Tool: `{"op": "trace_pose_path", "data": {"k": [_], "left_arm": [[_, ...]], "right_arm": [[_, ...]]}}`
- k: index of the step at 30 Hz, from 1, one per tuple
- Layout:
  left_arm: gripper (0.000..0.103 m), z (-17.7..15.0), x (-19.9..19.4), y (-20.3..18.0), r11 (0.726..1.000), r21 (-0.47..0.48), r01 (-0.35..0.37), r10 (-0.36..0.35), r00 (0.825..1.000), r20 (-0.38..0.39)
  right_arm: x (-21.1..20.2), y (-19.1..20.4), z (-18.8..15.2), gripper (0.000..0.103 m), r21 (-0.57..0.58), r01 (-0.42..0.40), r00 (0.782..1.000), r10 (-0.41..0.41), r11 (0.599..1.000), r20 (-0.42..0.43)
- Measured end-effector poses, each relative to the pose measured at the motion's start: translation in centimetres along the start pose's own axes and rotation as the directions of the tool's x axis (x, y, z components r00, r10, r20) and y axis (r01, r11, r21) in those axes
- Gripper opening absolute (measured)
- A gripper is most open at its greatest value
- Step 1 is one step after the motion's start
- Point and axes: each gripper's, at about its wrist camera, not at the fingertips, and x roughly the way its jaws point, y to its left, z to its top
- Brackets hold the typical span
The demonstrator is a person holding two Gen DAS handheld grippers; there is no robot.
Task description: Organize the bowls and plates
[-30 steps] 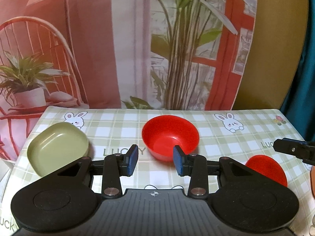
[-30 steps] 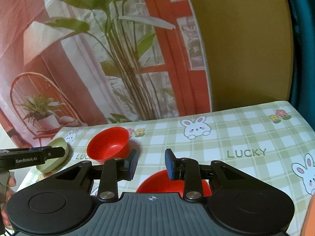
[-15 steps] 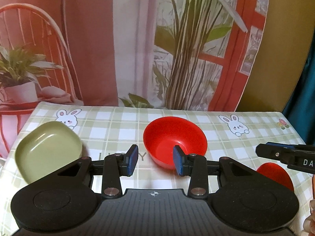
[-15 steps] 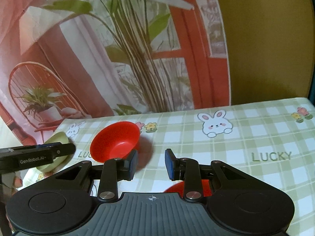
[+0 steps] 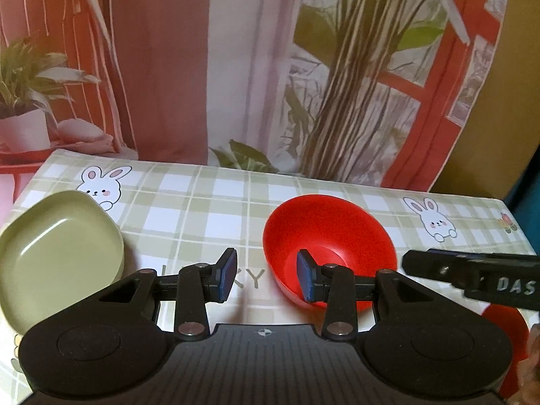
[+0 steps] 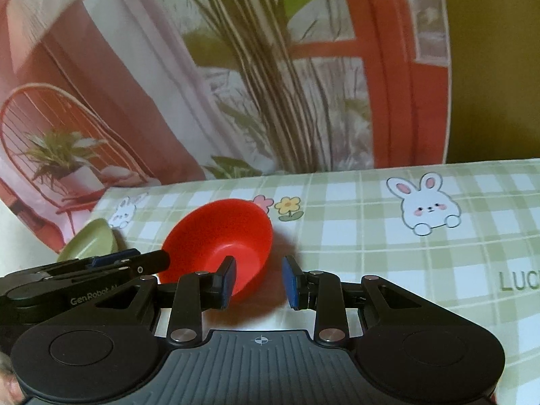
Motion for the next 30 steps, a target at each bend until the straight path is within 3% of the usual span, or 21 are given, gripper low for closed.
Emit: {"op": "trace_pose_path", "data": {"k": [5, 9, 12, 21, 30], "left_arm": [[0.039, 0.1, 1.2, 0.3, 1.000, -0.016, 0.013, -0.013, 1.000, -0.013], [0.017, -0.2, 1.8, 0.2, 0.999, -0.018, 0.026, -0.027, 0.999, -0.022], [0.011, -0.4, 1.8, 0.0, 0.999, -0.025, 0.024, -0.024, 1.000, -0.007], [0.011, -0.6, 0.2, -0.7, 1.000, -0.008, 0.011, -0.011, 1.000, 0.007], [0.013, -0.7, -3.4, -3.8, 0.999, 0.039, 0.016, -0.017, 0.999, 0.039]], "right_arm": [[1.7, 0.1, 0.3, 0.026, 0.018, 0.008, 1.000, -0.008, 1.000, -0.014], [2.3, 0.2, 0.2, 0.019, 0.009, 0.007, 1.000, -0.007, 1.000, -0.023], [2.4, 0.1, 0.2, 0.015, 0.012, 0.005, 1.000, -0.005, 1.000, -0.026], [0.4, -0.1, 0.0, 0.013, 0.043, -0.007, 1.000, 0.007, 0.999, 0.008], [-4.5, -1.1, -0.7, 0.013, 0.068, -0.013, 0.996, 0.007, 0.998, 0.087]]}}
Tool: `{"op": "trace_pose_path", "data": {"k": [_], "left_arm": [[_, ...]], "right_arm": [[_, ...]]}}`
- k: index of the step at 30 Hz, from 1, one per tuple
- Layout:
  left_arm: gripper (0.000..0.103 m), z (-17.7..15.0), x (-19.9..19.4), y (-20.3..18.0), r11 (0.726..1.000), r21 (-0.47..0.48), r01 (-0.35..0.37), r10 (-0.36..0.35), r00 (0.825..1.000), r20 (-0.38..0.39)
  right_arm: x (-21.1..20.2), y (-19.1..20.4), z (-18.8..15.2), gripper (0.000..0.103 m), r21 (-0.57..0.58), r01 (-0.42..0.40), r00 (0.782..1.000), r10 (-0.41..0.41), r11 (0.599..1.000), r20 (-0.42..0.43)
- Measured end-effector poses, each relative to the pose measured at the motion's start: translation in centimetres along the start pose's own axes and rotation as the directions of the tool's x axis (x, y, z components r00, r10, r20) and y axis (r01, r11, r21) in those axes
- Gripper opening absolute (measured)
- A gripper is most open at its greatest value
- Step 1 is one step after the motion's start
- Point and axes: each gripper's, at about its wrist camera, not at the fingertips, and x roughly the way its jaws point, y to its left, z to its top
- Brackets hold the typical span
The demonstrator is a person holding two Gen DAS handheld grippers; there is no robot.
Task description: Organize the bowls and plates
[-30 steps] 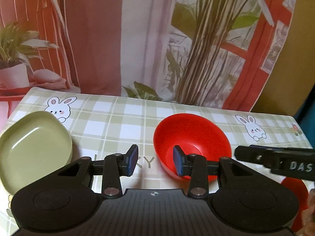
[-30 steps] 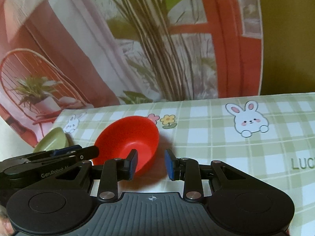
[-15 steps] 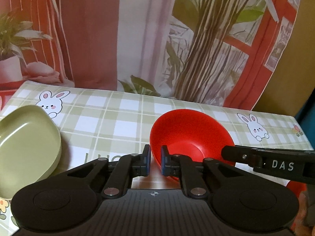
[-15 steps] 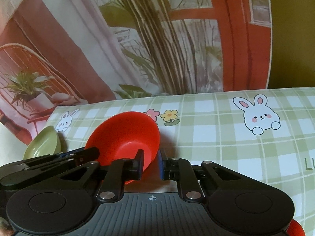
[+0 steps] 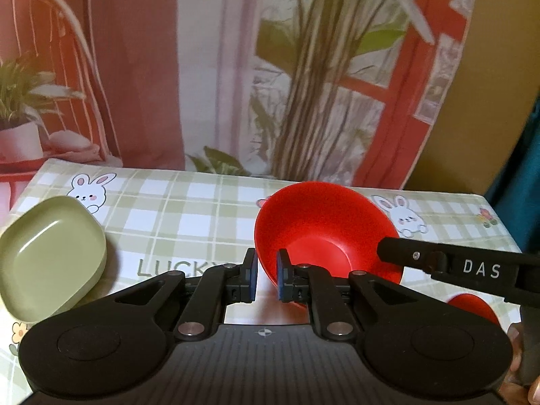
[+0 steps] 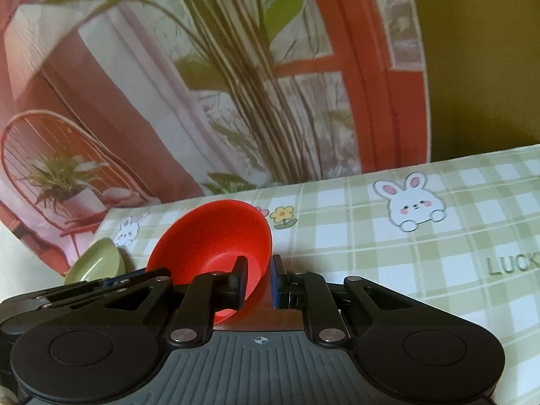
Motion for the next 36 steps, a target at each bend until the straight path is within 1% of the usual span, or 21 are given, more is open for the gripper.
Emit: {"op": "trace_pose_path", "data": {"k": [10, 18, 24, 36], "left_arm": [[0.014, -1.1, -2.9, -4.5, 0.999, 0.050, -0.002, 0.001, 1.000, 0.007], [0.014, -1.8, -4.0, -8.0, 0.997, 0.083, 0.003, -0.004, 1.000, 0.013], [0.015, -2.4, -4.4, -10.0, 0.994, 0.107, 0.015, -0.017, 1.000, 0.014], [0.015, -3.3, -4.7, -11.7, 0.989, 0.144, 0.038, -0.038, 0.999, -0.003]], "right_arm": [[-5.5, -2.4, -0.8, 0.013, 0.020, -0.003, 0.998, 0.002, 1.000, 0.064], [-9.0, -4.9, -1.7, 0.014, 0.038, 0.002, 0.994, -0.006, 0.999, 0.110], [-10.7, -6.8, -2.2, 0.014, 0.063, 0.004, 0.992, -0.012, 0.998, 0.128], [-12.5, -9.0, -3.4, 0.014, 0.098, 0.005, 0.990, -0.020, 0.995, 0.143]]}}
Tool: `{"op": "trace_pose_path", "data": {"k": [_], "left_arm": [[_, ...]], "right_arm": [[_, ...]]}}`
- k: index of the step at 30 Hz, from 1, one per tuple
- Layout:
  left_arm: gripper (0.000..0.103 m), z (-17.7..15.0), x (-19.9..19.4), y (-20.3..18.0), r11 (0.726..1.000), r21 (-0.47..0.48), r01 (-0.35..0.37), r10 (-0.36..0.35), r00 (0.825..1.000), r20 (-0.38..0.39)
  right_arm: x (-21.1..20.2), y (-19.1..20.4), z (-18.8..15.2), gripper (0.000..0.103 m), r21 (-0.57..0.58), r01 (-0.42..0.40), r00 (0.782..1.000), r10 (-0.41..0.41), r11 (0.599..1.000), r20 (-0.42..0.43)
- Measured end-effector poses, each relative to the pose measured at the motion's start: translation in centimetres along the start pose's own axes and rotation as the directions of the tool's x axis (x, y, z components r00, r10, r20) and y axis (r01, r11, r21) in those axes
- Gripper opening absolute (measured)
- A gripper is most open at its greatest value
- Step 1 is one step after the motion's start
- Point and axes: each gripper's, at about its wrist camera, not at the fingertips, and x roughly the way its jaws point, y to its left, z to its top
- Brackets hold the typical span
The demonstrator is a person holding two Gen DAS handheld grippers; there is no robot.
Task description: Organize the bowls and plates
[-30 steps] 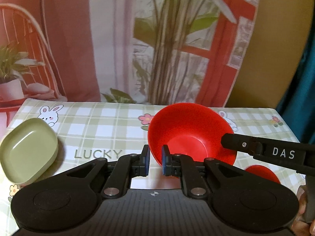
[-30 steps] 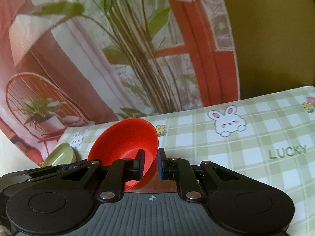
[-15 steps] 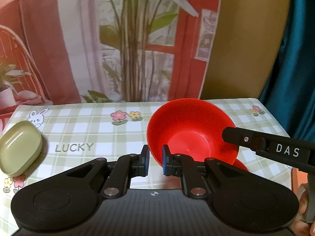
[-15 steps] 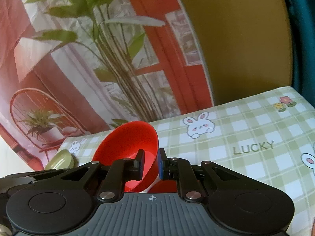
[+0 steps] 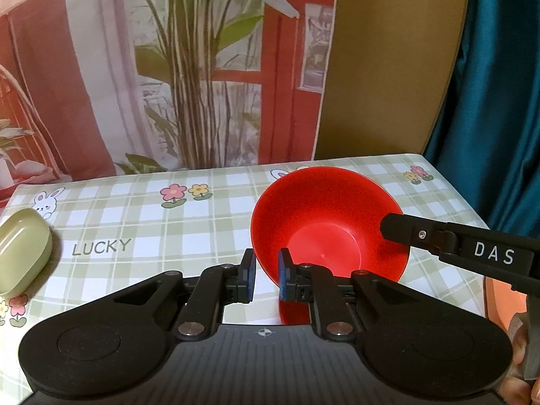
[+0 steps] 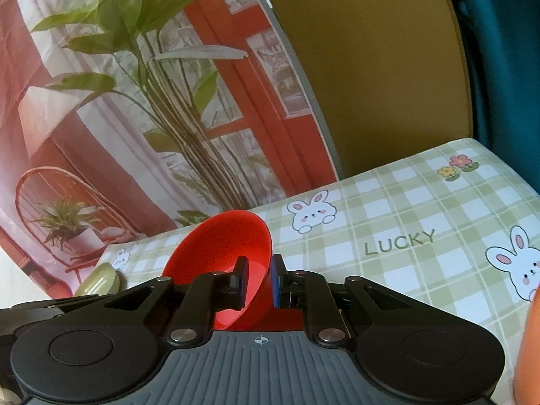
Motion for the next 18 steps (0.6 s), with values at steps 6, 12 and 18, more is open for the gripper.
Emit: {"op": "trace_pose_path", "data": {"k": [6, 12, 18], "left_arm": [[0.015, -0.2, 0.3, -0.6, 1.000, 0.016, 0.001, -0.001, 1.000, -0.015], [0.015, -0.5, 0.5, -0.9, 1.000, 0.024, 0.009, -0.009, 1.000, -0.030], [0.016, -0.6, 0.7, -1.2, 1.000, 0.027, 0.011, -0.010, 0.999, -0.043]], "right_arm": [[-0.3, -0.7, -0.3, 0.014, 0.021, -0.002, 1.000, 0.002, 1.000, 0.004], [-0.5, -1.5, -0.6, 0.014, 0.039, -0.003, 1.000, 0.003, 0.999, -0.002], [-0.9, -2.1, -0.8, 0.014, 0.052, 0.001, 1.000, -0.001, 0.999, -0.001]]}}
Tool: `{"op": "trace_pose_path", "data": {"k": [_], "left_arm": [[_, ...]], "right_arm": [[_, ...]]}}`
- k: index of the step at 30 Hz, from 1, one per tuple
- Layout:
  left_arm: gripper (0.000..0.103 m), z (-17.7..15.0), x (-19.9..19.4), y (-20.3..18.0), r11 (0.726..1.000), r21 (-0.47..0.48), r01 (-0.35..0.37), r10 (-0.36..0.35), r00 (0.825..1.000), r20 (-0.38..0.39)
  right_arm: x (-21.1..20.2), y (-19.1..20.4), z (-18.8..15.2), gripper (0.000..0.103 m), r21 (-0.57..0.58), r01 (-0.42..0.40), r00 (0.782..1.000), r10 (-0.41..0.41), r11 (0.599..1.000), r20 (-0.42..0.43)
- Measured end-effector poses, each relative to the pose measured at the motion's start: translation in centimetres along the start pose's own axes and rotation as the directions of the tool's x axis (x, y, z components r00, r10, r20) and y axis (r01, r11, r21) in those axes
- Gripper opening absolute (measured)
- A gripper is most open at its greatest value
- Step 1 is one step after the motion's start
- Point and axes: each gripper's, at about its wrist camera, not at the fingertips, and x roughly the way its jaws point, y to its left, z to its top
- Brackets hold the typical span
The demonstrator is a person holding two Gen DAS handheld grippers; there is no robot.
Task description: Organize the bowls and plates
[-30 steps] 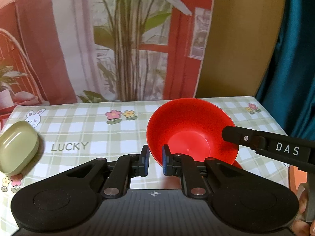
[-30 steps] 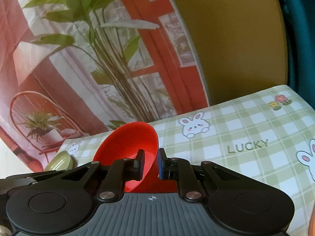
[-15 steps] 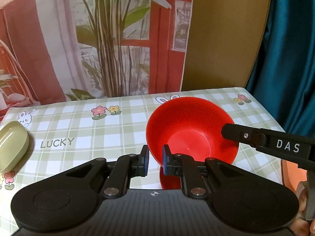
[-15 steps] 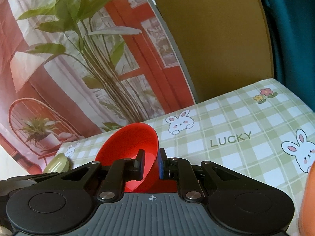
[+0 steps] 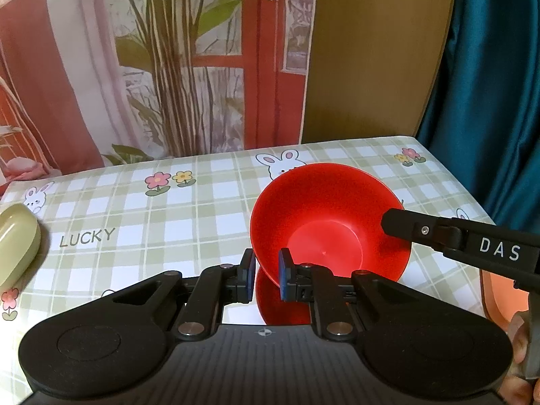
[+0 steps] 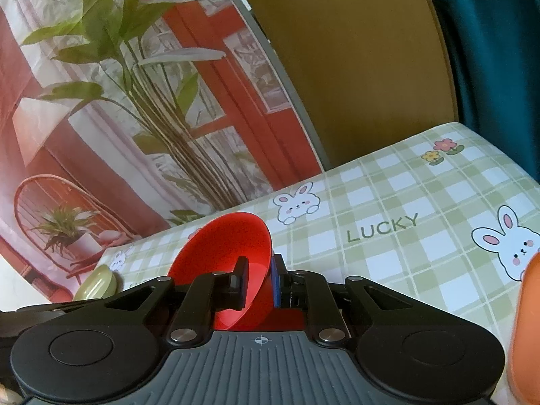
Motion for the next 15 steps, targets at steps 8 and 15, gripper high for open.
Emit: {"op": "trace_pose_path", "data": {"k": [8, 15], "left_arm": [[0.016, -0.43, 0.42, -0.41, 1.000, 0.005, 0.014, -0.014, 1.000, -0.019], [0.016, -0.68, 0.33, -0.45, 1.000, 0.002, 0.022, -0.022, 0.999, -0.044]], "right_arm": [[0.36, -0.62, -0.39, 0.014, 0.013, 0.012, 1.000, -0.012, 1.000, -0.016], [0.58, -0.98, -1.00, 0.014, 0.015, 0.022, 0.999, -0.021, 1.000, -0.039]]}}
